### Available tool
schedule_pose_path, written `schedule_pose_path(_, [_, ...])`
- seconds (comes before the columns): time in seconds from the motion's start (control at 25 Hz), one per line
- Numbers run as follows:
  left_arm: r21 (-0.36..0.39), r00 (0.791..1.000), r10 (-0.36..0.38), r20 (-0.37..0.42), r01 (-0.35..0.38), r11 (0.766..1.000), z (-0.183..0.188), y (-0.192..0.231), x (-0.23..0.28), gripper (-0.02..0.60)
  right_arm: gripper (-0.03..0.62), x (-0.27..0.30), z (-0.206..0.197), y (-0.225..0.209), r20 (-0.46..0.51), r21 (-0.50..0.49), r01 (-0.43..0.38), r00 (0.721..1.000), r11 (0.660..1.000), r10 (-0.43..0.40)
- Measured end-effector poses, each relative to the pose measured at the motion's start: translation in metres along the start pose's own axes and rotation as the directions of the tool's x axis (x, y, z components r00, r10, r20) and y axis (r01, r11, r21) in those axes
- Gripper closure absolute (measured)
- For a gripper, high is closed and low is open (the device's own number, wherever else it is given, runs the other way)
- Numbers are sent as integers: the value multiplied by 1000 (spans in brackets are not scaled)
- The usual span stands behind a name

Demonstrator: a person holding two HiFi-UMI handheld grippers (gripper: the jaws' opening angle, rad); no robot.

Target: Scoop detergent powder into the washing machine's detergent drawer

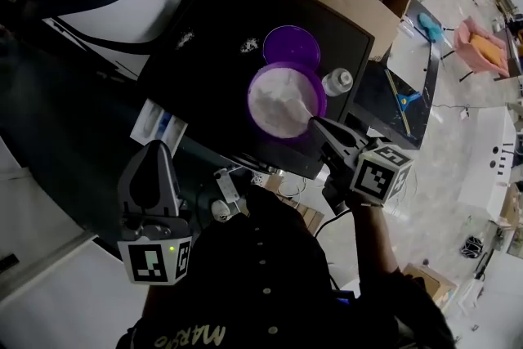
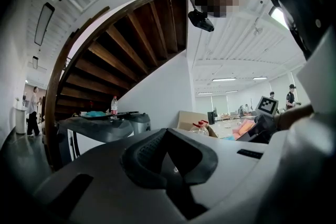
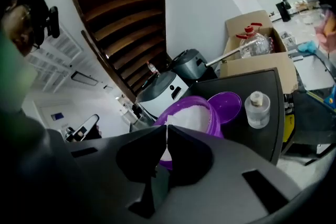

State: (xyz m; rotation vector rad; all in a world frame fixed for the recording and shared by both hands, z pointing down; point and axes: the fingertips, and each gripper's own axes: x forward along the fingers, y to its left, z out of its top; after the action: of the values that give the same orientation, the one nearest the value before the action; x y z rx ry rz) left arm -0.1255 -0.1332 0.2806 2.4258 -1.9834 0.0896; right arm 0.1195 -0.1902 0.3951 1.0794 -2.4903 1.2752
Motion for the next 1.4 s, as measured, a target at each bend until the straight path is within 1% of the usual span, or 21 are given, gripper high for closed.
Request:
schedule_pose_path(0.08, [7,1000,6,18,-6,1000,8,1,-2,566,560,1,5,2,41,50,-16,999,999,14])
schedule_pose_path(0.12, [10,1000,8,26,-8,1000,11,2,-3,566,560,1,7,4,52,60,-21,998,998,18])
schedule_pose_path(0.32, [20,999,24,42,-25,999,20,5,-12,566,560,1,14,13,75,55,-36,997,998,32])
schedule_pose_path(0.56, [27,997,52,50,-54,998,25,9,-23,566,560,4,19,21,100,80,-68,993,994,60])
schedule_pose_path(0.72, [30,995,85,48,-87,996,25,15,-32,566,560,14,21,40,88,62,-116,990,991,111])
schedule_pose_path(0.92, [31,988,149,38,-150,988,24,30,-55,566,560,39,20,78,57,38,-201,978,979,198])
schedule_pose_path(1.04, [36,978,206,31,-207,978,24,43,-73,566,560,58,17,100,19,24,-251,968,968,251])
schedule_pose_path(1.16, [39,963,269,28,-270,962,22,57,-93,566,560,78,7,122,-25,9,-299,954,954,299])
schedule_pose_path(1.28, [40,944,330,20,-331,943,20,68,-115,566,560,98,-4,144,-72,3,-346,936,938,345])
schedule_pose_path(1.4, [36,919,394,13,-394,918,18,79,-137,566,560,119,-18,166,-129,-12,-386,915,922,382])
